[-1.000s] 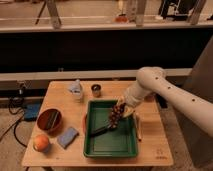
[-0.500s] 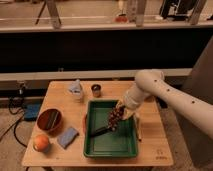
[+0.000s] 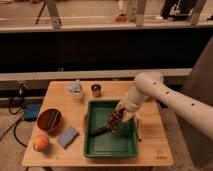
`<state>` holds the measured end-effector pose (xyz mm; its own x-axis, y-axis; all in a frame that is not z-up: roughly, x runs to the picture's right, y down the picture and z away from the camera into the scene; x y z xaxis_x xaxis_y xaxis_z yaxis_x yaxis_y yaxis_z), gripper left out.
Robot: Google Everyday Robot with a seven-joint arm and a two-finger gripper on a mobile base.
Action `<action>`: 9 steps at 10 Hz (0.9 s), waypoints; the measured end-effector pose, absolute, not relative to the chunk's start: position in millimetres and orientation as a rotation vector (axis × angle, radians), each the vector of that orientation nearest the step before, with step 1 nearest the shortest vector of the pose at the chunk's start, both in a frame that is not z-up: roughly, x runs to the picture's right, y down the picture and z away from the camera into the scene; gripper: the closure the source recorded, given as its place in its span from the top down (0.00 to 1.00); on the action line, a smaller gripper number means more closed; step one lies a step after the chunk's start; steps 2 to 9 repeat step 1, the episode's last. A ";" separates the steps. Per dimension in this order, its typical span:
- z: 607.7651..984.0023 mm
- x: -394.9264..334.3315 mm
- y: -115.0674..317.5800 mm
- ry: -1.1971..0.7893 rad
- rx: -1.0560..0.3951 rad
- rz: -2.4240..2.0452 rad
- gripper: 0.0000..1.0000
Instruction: Place grapes in tray
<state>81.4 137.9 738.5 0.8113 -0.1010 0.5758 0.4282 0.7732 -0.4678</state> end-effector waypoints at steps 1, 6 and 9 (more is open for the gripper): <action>736.3 79.5 138.2 -0.565 -0.622 -0.307 0.10; 736.3 79.5 138.2 -0.565 -0.622 -0.307 0.10; 736.3 79.5 138.2 -0.565 -0.622 -0.307 0.10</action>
